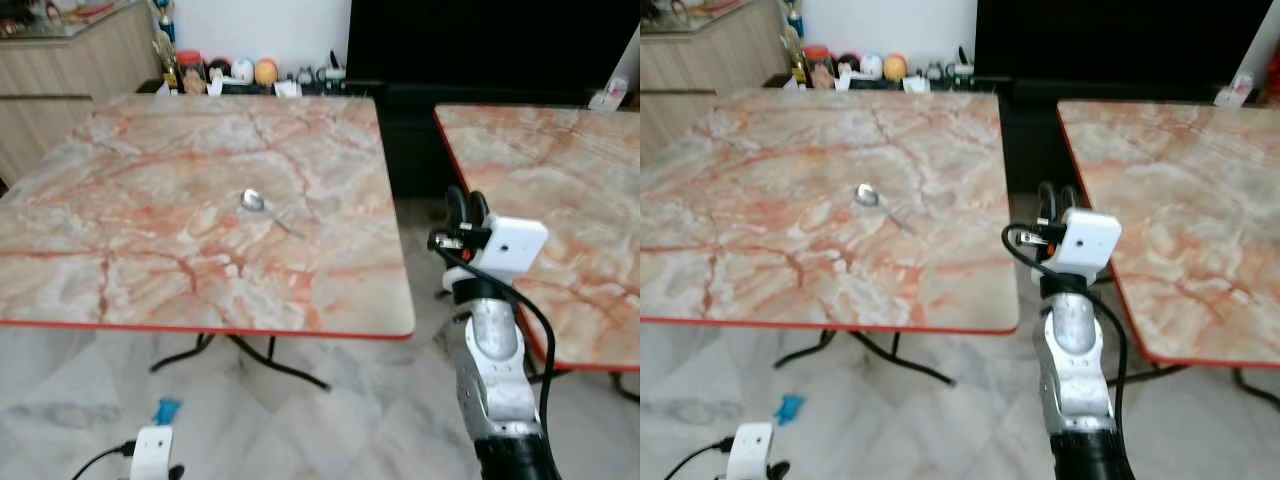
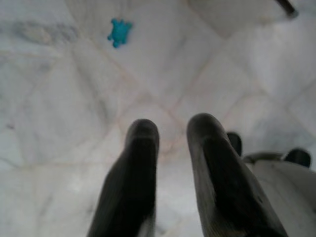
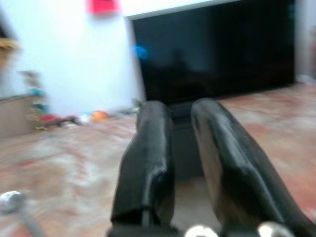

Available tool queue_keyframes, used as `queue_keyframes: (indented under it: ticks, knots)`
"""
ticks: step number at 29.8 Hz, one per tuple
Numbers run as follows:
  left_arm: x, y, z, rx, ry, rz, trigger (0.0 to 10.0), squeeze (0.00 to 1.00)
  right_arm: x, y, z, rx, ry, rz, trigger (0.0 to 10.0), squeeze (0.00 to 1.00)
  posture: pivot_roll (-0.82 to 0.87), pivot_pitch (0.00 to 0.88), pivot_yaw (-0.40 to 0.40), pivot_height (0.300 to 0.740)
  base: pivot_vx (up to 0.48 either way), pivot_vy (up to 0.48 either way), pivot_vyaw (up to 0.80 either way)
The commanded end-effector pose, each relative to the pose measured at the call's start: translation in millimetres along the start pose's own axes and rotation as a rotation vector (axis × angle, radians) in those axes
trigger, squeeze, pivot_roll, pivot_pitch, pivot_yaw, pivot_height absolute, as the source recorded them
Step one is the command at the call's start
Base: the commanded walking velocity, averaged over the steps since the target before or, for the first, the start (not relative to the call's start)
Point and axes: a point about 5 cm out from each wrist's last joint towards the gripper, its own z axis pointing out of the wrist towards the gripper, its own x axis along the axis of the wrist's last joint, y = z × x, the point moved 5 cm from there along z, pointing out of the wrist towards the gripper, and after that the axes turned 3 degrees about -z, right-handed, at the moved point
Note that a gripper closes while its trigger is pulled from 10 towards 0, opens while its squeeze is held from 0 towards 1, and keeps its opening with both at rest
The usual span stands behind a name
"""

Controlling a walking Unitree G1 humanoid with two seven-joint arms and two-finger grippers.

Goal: Setting the table

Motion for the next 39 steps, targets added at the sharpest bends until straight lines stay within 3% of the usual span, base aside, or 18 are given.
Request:
queue_keyframes:
  ticks: [1, 12, 31, 39]
  knots:
    - [-4.8, -5.2, -1.0, 0.013, -0.018, -0.002, 10.0, 0.0, 5.0, -4.1, 2.8, 0.008, 0.015, 0.01, 10.0, 0.0, 0.09, 0.0, 0.005, 0.74, 0.0, 0.439, 0.0]
    - [-3.2, -5.2, -0.7, 0.014, -0.015, -0.004, 10.0, 0.0, 3.8, -4.9, 2.6, 0.009, 0.01, 0.016, 10.0, 0.0, 0.1, 0.0, 0.006, 0.74, 0.0, 0.41, 0.0]
    - [0.7, -4.0, -0.3, 0.007, 0.004, -0.012, 10.0, 0.0, 5.5, -10.1, 2.2, 0.048, 0.025, -0.007, 10.0, 0.0, 0.1, 0.0, 0.006, 0.74, 0.0, 0.0, 0.0]
    - [3.1, -1.9, 0.4, 0.005, 0.009, -0.011, 10.0, 0.0, 3.4, -9.7, 1.8, 0.043, 0.013, 0.009, 10.0, 0.0, 0.1, 0.0, 0.006, 0.74, 0.282, 0.0, 0.4]
